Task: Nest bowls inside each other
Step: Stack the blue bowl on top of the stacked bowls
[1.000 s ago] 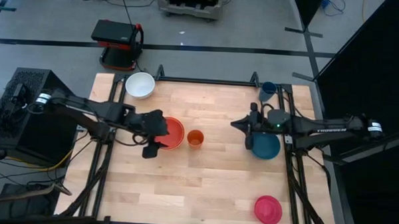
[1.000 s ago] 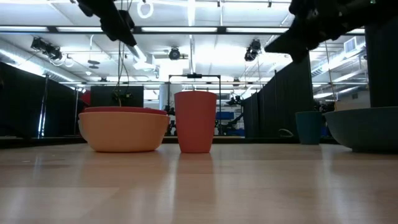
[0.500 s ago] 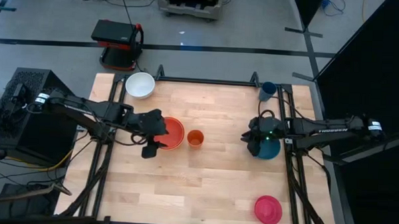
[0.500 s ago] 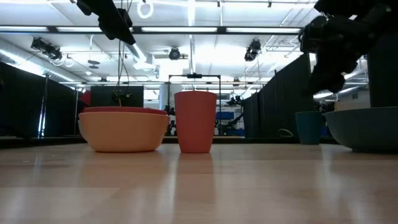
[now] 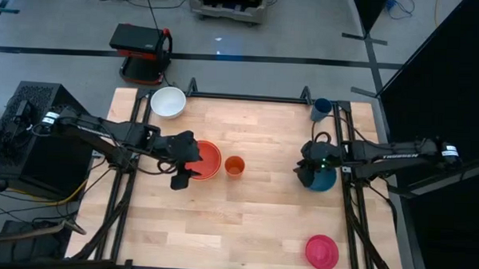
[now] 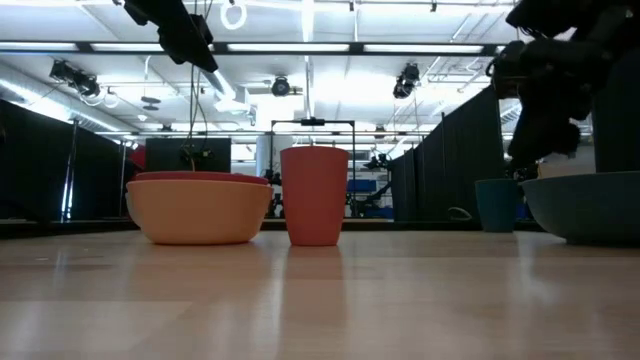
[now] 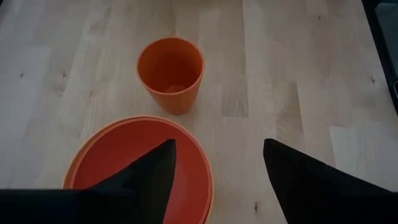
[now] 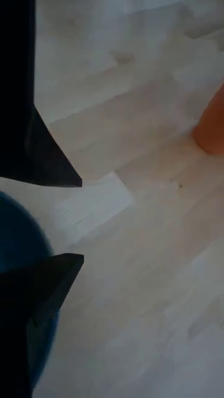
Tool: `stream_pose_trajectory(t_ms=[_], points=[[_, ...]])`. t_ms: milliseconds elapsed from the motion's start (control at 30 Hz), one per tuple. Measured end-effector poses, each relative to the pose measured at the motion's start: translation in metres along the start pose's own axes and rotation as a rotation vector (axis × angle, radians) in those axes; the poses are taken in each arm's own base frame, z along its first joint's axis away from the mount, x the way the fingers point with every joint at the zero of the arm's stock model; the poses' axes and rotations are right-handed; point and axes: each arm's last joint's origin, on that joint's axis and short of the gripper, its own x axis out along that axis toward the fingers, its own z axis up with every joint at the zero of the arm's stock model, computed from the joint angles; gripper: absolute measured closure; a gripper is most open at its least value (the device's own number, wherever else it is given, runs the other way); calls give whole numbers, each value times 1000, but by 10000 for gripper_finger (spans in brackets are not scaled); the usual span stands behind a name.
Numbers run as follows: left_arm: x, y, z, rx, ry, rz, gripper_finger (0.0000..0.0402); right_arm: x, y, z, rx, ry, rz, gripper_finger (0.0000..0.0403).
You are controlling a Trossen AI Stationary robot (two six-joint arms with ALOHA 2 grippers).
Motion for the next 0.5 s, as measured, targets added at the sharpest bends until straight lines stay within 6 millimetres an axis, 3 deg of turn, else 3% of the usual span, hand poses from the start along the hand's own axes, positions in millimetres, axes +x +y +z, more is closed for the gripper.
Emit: stream_pose_trajectory(t_ms=[500], points=[[0,0,0,-16,1,2,172,-10,13,10,59,199,-35,277]])
